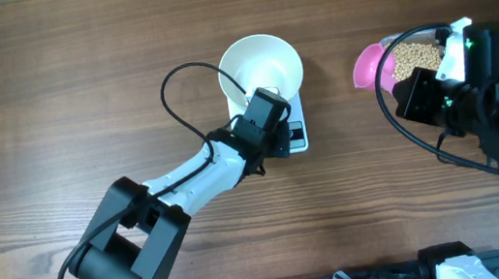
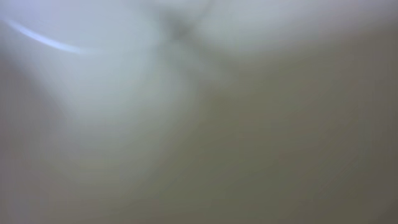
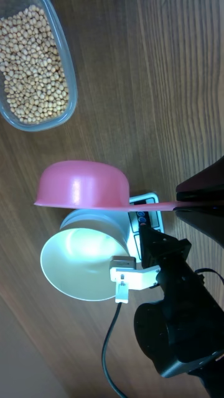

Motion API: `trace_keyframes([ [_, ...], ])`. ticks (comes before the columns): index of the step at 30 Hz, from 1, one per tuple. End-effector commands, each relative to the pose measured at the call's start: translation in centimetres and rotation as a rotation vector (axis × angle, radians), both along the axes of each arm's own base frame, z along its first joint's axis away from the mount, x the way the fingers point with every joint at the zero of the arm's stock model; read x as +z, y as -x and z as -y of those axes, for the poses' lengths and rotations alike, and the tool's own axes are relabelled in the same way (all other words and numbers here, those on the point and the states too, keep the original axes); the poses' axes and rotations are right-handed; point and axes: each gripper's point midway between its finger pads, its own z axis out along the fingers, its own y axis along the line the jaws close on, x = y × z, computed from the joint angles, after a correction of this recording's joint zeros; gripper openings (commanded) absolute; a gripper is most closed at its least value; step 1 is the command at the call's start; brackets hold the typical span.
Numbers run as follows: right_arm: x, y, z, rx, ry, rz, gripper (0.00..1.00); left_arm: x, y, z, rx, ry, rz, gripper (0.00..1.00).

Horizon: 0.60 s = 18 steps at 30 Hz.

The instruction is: Scoop item into bowl and weigh 150g on scale

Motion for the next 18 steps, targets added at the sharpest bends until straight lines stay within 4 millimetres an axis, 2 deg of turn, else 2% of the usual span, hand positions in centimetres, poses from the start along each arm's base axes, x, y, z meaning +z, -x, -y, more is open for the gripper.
trace_keyframes([
  [1, 0.70, -0.40, 0.24, 0.005, 0.026, 0.025, 0.04, -0.67, -0.12, -0.28, -0.004, -0.032, 0.006, 0.04],
  [18, 0.63, -0.32, 0.24, 0.006, 0.026, 0.021, 0.04, -1.34, 0.13, -0.49, -0.004, -0.047, -0.011, 0.04],
])
